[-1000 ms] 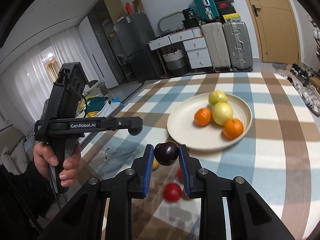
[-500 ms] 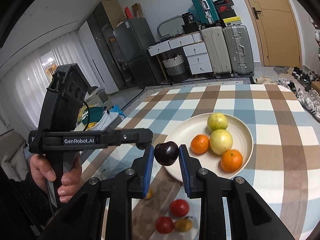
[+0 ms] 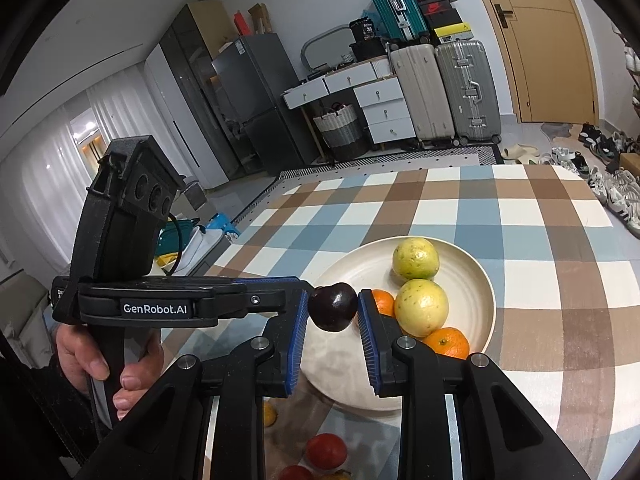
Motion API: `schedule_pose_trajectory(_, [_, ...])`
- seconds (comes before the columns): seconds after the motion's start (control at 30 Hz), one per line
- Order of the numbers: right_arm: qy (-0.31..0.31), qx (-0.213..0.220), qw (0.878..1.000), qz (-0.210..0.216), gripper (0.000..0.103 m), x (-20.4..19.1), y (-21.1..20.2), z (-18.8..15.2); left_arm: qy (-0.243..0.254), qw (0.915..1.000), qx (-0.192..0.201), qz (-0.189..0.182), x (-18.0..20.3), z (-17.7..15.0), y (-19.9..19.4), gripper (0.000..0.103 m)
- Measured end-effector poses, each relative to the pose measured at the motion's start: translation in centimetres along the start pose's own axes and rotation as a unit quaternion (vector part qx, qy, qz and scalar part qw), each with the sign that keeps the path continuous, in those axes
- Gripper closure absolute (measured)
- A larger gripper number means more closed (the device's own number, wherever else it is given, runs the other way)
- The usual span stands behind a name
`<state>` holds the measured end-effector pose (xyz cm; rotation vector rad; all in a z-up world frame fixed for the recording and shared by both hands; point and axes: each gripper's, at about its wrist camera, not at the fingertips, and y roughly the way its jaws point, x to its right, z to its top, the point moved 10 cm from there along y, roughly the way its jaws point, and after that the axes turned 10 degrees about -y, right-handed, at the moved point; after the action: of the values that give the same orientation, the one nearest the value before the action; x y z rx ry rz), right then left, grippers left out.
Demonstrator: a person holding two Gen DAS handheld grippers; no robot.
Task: Organize fruits
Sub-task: 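Carry both dark plums onto the white plate and open both tools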
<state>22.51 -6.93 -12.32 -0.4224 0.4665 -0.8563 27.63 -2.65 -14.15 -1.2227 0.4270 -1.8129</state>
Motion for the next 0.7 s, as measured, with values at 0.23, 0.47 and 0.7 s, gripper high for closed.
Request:
schedule_pose_trajectory(0.23, [0.008,-0.017,1.000,-0.003,0.077,1.0,1.4,-1.1,-0.007,0.9998,-0.016,-0.007,-0.6,0.1,2.1,0.082])
schedule_pose_trajectory(0.47, [0.027,-0.029,0.999,-0.004,0.077,2.0,2.2,-2.7,-0.004,0.9996,-0.023,-0.012,-0.3,0.0,3.3,0.082])
schedule_pose_trajectory(0.7, [0.027,-0.032,0.999,-0.016,0.042,2.3,2.3,-3.0,0.003,0.9995,-0.031,-0.009,0.3,-0.1,4.0,0.082])
